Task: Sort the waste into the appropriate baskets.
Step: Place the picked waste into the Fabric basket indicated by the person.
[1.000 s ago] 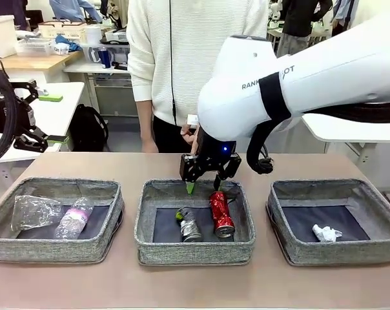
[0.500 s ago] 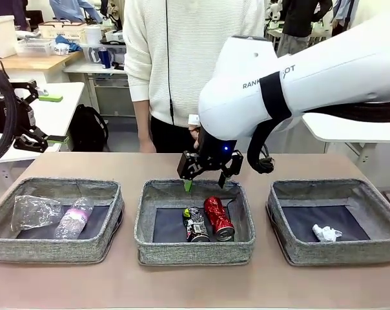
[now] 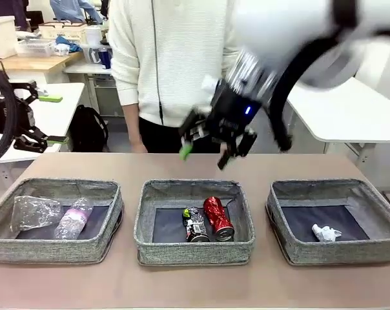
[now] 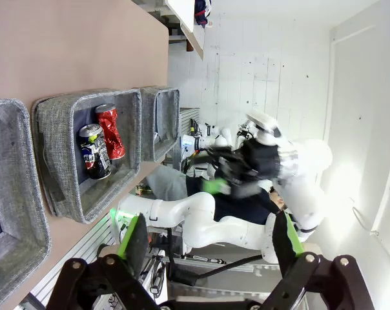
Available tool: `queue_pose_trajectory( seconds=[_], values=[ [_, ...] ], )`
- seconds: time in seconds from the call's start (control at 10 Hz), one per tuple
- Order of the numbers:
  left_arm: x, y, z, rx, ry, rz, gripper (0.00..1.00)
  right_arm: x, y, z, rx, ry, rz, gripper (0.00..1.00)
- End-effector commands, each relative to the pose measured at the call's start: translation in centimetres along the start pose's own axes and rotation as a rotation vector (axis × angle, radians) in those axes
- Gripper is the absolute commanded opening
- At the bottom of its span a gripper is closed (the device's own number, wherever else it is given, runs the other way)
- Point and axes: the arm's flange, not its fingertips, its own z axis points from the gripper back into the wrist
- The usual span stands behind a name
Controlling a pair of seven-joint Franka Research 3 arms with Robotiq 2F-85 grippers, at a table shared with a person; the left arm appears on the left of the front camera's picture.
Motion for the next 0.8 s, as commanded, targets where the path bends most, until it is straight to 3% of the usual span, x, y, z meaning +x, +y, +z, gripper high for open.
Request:
queue_pose_trajectory(
  seconds=[0.0, 0.3, 0.5, 0.6, 0.7],
  values=[
    [-0.2, -0.2, -0.2, -0.010, -0.013, -0.003, 1.00, -5.4, -4.1, 5.3, 0.311, 0.003, 0.027, 1.00],
    [-0.2, -0.2, -0.2, -0.010, -0.013, -0.003, 1.00, -10.0, -12.4, 7.1, 0.768, -0.009, 0.139, 1.00],
    [-0.2, -0.2, -0.2, -0.010, -0.013, -0.003, 1.00, -11.8, -19.5, 7.3, 0.908, -0.088, 0.073, 1.00],
    [-0.2, -0.2, -0.2, -0.010, -0.013, -0.003, 1.00, -12.5, -22.9, 7.5, 0.941, -0.097, 0.061, 1.00],
    [-0.2, -0.2, -0.2, -0.010, -0.013, -0.003, 1.00, -12.9, -26.1, 7.5, 0.964, -0.168, -0.025, 1.00]
  ],
)
